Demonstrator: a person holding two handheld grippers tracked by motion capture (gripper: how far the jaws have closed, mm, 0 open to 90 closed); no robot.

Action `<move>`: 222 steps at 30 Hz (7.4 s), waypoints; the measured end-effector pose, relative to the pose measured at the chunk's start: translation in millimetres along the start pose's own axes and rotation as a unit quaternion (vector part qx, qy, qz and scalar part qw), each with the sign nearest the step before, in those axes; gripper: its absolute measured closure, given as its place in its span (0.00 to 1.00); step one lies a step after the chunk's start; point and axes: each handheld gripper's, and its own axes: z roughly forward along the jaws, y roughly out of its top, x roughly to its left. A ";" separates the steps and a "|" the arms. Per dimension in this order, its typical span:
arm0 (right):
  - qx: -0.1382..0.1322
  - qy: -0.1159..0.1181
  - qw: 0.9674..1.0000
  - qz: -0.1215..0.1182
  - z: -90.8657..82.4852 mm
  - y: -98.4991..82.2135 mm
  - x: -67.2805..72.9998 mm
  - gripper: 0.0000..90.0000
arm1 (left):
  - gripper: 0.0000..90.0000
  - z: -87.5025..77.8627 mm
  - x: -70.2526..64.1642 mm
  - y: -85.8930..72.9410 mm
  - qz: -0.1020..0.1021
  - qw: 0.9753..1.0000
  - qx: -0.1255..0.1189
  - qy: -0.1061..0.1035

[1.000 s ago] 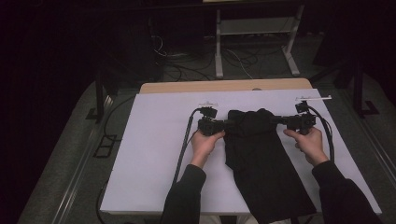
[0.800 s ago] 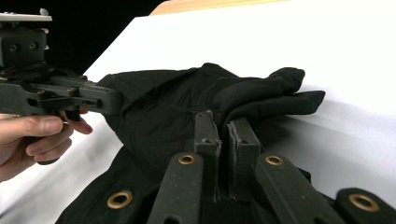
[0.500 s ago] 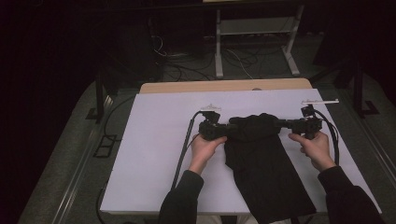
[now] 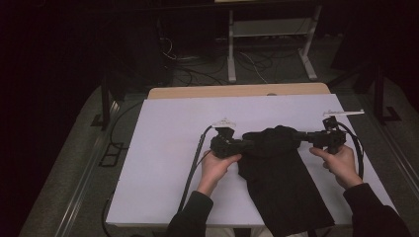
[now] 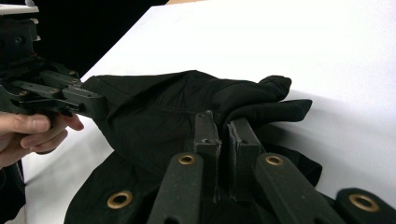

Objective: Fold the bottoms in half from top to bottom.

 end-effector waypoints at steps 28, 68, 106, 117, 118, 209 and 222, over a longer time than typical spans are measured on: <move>0.049 0.002 0.999 -0.006 -11.9 -33.4 3.9 0.92 | 0.95 8.8 -21.6 -26.2 0.029 0.997 0.063 -0.020; 0.148 -0.009 0.989 -0.016 -3.3 -57.4 8.6 0.75 | 0.96 10.6 -18.1 -49.5 0.023 0.995 0.089 -0.028; 0.063 -0.014 0.997 -0.038 -0.9 -9.7 9.0 0.04 | 0.97 13.5 -18.2 -52.8 0.025 0.995 0.088 -0.031; 0.048 -0.016 0.998 -0.031 9.0 13.0 -2.3 0.04 | 0.97 12.0 -19.1 -51.9 0.024 0.996 0.085 -0.030; 0.048 -0.017 0.998 -0.029 10.3 13.3 -3.8 0.05 | 0.97 12.1 -19.2 -51.9 0.023 0.996 0.085 -0.030; 0.004 0.099 0.995 0.014 -9.4 -12.6 36.1 0.94 | 0.96 17.0 -22.6 -58.5 0.028 0.996 0.076 -0.038; 0.013 0.128 0.992 0.019 -23.4 -34.1 44.0 0.94 | 0.96 17.8 -22.8 -57.9 0.028 0.996 0.076 -0.032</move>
